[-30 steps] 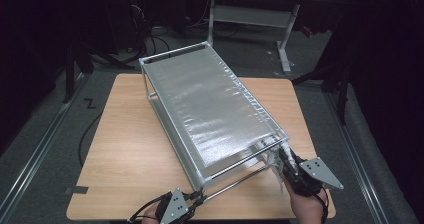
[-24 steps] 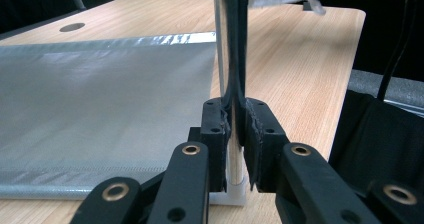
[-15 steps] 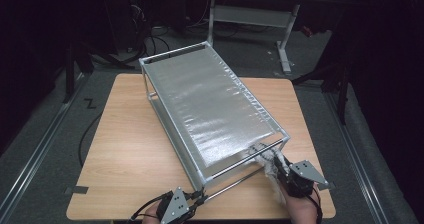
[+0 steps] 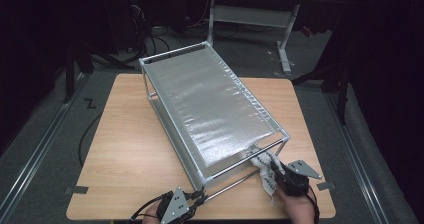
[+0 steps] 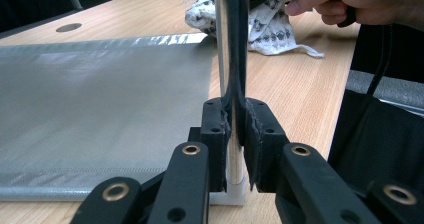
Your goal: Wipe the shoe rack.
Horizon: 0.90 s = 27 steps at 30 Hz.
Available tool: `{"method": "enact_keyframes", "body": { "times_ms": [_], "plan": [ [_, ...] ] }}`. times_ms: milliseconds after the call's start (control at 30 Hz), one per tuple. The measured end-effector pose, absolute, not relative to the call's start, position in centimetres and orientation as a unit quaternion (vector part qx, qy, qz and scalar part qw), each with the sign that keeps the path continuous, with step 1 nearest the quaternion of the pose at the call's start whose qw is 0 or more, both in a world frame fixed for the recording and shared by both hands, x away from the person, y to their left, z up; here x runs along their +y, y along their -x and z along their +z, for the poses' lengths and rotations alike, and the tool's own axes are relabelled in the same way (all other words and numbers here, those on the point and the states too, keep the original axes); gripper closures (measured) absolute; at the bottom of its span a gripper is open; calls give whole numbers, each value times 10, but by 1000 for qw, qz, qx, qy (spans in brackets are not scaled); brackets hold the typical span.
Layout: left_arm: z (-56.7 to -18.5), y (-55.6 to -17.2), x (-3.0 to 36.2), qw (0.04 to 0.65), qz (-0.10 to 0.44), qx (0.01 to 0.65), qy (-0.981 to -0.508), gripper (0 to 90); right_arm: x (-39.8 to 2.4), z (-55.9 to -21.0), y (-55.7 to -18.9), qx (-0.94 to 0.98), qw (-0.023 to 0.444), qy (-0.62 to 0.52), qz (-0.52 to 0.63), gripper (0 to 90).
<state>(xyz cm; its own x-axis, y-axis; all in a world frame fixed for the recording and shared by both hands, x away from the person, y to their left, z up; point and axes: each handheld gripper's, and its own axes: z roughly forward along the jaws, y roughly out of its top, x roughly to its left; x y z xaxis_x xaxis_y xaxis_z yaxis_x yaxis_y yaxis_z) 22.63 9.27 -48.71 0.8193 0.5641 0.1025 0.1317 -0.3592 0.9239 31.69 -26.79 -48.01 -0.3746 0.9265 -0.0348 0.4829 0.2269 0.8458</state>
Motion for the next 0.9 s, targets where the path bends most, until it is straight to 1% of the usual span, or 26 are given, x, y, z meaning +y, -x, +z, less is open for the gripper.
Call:
{"method": "enact_keyframes", "body": {
  "times_ms": [267, 767, 900],
  "plan": [
    [-487, -226, 93, 523, 207, 217, -798, 799, -267, -471, -313, 723, 301, -474, 403, 760],
    [-487, -226, 93, 524, 206, 218, -797, 800, -269, -413, -291, 667, 380, -432, 472, 757],
    [-487, -226, 94, 523, 205, 218, -798, 799, -271, -405, -287, 657, 389, -429, 483, 757]
  ]
}}
